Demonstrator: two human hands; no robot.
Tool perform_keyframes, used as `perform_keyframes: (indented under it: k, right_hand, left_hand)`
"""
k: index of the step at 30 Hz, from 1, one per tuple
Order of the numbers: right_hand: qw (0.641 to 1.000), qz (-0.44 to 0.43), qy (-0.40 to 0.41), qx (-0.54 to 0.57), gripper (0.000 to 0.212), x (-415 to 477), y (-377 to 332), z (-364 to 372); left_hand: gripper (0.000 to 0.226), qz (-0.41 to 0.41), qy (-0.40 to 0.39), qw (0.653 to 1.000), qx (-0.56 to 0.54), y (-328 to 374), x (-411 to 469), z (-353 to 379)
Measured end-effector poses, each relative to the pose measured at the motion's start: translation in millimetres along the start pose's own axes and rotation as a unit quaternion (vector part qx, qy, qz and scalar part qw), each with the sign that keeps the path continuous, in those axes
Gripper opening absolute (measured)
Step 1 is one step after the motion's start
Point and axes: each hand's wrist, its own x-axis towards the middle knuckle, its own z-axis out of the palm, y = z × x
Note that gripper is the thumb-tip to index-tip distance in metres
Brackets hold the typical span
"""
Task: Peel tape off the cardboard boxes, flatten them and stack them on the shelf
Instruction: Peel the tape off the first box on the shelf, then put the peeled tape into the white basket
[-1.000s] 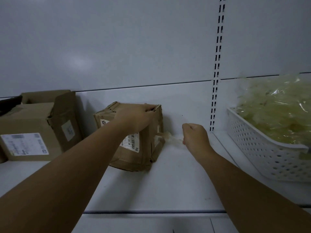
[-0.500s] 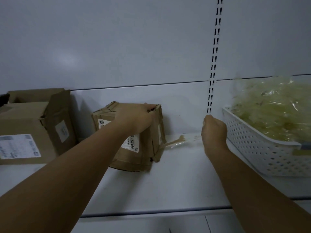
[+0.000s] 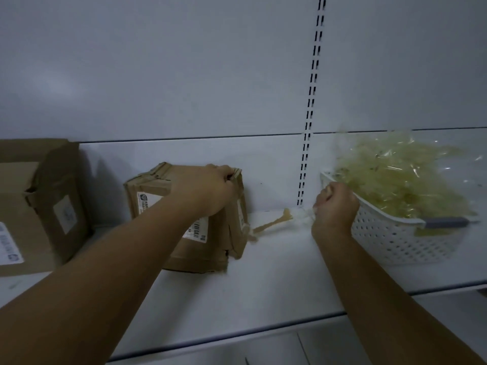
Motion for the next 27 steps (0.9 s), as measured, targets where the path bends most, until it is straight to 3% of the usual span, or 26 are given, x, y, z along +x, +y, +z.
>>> perform_keyframes:
  k: [2,4,8,10,12,13,15,16,19,21,24,27]
  right_hand:
    - [1.0,0.006,0.024,-0.002,0.04,3.9,-2.7,-5.8]
    - [1.0,-0.004,-0.026,-0.012,0.035,5.0,-5.5,-13.4]
    - [0.976,0.042,-0.121,0.177,0.044,-6.8,-24.6,-13.2]
    - [0.964,0.076,-0.118,0.226,0.043,-5.4,-46.0,-14.1]
    - [0.953,0.091,-0.124,0.262,0.038,-3.7,-68.1,-16.1]
    - [0.947,0.095,-0.134,0.277,0.036,-4.2,-78.1,-17.5]
    - [0.934,0.095,-0.171,0.299,0.033,-4.6,-94.9,-21.7]
    - [0.929,0.085,-0.196,0.301,0.032,-4.4,-103.5,-24.9]
    - [0.947,0.017,-0.239,0.213,0.03,0.5,-128.5,-38.7]
    - [0.969,-0.029,-0.222,0.101,0.029,8.3,-142.8,-52.9]
    - [0.984,-0.041,-0.175,-0.011,0.024,25.1,-164.6,-78.2]
    - [0.986,-0.042,-0.142,-0.077,0.022,42.6,-183.5,-102.9]
  left_hand:
    - [0.043,0.017,0.003,1.0,0.017,-0.2,-0.4,3.6]
    - [0.041,0.017,0.004,1.0,0.015,1.2,-0.9,2.7]
    - [0.04,0.013,-0.027,0.999,0.028,7.0,-5.3,-3.1]
    - [0.046,0.04,0.016,0.996,0.082,12.2,-2.8,-9.8]
    - [0.058,0.11,0.073,0.991,-0.024,28.0,-5.3,-18.8]
    - [0.065,0.141,0.052,0.979,-0.138,40.1,-8.7,-23.3]
    - [0.075,0.174,-0.074,0.93,-0.315,69.1,-18.5,-26.6]
    - [0.071,0.185,-0.118,0.914,-0.34,82.4,-23.3,-23.0]
    - [0.029,0.185,-0.064,0.88,-0.432,106.1,-19.0,-8.8]
    - [0.025,0.173,-0.045,0.84,-0.512,113.7,-8.5,-12.2]
    - [0.019,0.209,-0.117,0.793,-0.56,126.4,7.6,-23.6]
    - [0.014,0.211,-0.181,0.767,-0.578,145.8,23.6,-31.4]
